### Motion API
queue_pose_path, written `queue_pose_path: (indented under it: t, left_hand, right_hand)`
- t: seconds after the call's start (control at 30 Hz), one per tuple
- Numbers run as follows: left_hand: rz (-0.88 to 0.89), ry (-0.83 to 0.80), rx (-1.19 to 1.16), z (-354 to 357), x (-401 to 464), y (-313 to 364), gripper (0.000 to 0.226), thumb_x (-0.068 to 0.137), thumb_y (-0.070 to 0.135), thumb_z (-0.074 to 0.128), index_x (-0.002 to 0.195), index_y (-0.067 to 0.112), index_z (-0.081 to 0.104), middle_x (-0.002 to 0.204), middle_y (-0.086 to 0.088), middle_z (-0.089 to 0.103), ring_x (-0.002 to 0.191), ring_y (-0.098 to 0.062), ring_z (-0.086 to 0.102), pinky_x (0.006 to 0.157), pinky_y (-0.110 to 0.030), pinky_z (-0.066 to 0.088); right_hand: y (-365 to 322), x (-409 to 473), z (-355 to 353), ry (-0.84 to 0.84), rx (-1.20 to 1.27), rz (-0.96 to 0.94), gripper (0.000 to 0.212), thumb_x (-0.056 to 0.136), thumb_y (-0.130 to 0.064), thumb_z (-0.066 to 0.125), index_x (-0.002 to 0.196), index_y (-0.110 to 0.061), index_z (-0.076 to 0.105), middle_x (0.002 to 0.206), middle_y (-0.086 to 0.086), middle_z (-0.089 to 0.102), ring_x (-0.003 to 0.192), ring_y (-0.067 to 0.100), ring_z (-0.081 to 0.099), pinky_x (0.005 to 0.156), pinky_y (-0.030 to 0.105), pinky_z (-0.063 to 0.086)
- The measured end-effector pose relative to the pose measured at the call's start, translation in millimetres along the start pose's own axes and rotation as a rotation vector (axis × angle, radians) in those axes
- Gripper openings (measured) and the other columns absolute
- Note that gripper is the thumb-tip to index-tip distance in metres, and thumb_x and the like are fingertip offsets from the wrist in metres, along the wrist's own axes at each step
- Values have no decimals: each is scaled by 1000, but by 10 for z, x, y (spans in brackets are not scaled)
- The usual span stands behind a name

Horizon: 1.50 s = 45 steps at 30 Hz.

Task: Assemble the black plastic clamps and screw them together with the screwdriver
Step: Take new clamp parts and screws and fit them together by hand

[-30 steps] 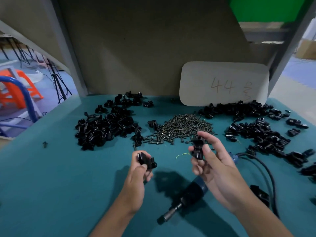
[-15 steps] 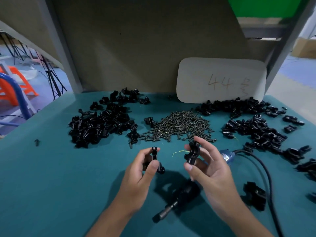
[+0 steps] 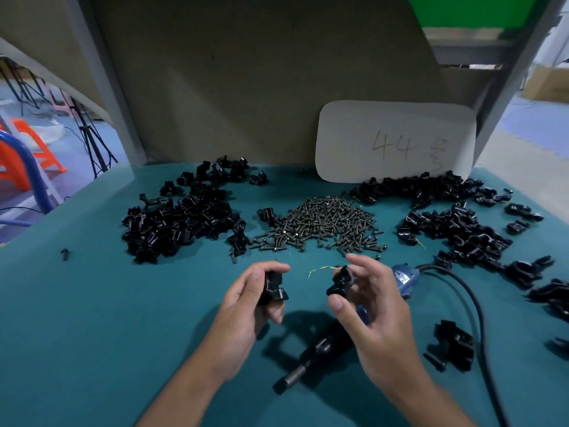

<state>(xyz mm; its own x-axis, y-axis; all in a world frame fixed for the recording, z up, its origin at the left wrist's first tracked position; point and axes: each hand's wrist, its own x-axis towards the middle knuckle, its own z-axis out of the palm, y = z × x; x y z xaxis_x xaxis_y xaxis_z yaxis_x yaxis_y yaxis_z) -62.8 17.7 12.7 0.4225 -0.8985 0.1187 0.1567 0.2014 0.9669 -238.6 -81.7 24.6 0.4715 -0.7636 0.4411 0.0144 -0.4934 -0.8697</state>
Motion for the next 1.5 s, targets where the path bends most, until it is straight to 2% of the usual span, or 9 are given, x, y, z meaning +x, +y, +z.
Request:
queue_pose_path:
  t: [0.17, 0.3, 0.43, 0.53, 0.67, 0.87, 0.97, 1.23, 1.5]
  left_hand:
    - [-26, -151, 43, -59, 17, 12, 60, 82, 38, 83, 136, 38, 57, 87, -3, 63, 79, -16, 56, 79, -29, 51]
    - [48, -45, 209, 2, 21, -11, 41, 87, 53, 68, 125, 39, 64, 74, 3, 63, 70, -9, 58, 70, -19, 49]
    - [130, 80, 421, 29, 4, 3, 69, 78, 86, 48, 104, 26, 69, 88, 15, 65, 82, 1, 59, 76, -9, 42]
    - [114, 118, 408, 28, 1, -6, 66, 83, 79, 42, 91, 16, 61, 91, 5, 61, 88, -15, 58, 82, -19, 44]
    - [60, 73, 373, -13, -15, -18, 50, 84, 78, 44, 75, 29, 46, 71, 2, 45, 67, -19, 39, 68, -33, 35]
    - [-21, -9, 162, -108, 2, -98, 28, 73, 47, 48, 96, 34, 56, 82, 7, 52, 80, -15, 43, 87, -39, 37]
    - [-45, 28, 285, -135, 19, -153, 30, 81, 56, 46, 103, 42, 59, 81, 13, 53, 83, -16, 50, 99, -50, 42]
    - [115, 23, 391, -34, 8, -48, 14, 96, 50, 56, 103, 39, 61, 91, 1, 72, 89, -12, 68, 79, -19, 49]
    - [154, 40, 467, -8, -23, -14, 32, 91, 56, 57, 123, 50, 54, 89, 5, 74, 90, -8, 69, 74, -14, 47]
  right_hand:
    - [27, -10, 17, 12, -41, -50, 43, 82, -74, 63, 119, -56, 52, 95, -13, 62, 83, 17, 64, 73, 25, 52]
    - [79, -8, 19, 18, -53, -56, 42, 84, -73, 61, 120, -55, 52, 94, -12, 61, 81, 18, 63, 73, 34, 53]
    - [90, -7, 20, 22, -67, -67, 41, 85, -73, 59, 120, -54, 52, 91, -13, 60, 78, 18, 61, 70, 32, 51]
    - [85, -18, 18, 2, -98, -73, 39, 86, -69, 59, 121, -54, 51, 88, -14, 58, 74, 16, 58, 66, 22, 47]
    - [94, -18, 18, -13, -126, -86, 37, 87, -65, 60, 121, -54, 51, 89, -13, 58, 77, 16, 58, 69, 17, 44]
    - [110, -25, 15, -5, -143, -90, 42, 86, -76, 55, 121, -54, 51, 94, -13, 59, 82, 17, 60, 72, 20, 46]
    - [106, -22, 14, -4, -152, -87, 43, 86, -76, 54, 121, -54, 51, 94, -12, 59, 82, 17, 60, 72, 21, 47]
    - [103, -17, 12, -27, -170, -117, 36, 89, -57, 62, 123, -50, 52, 91, -16, 54, 80, 15, 57, 70, 15, 42]
    - [133, -9, 9, -29, -192, -119, 38, 89, -56, 63, 124, -46, 54, 97, -13, 59, 85, 15, 60, 72, 15, 44]
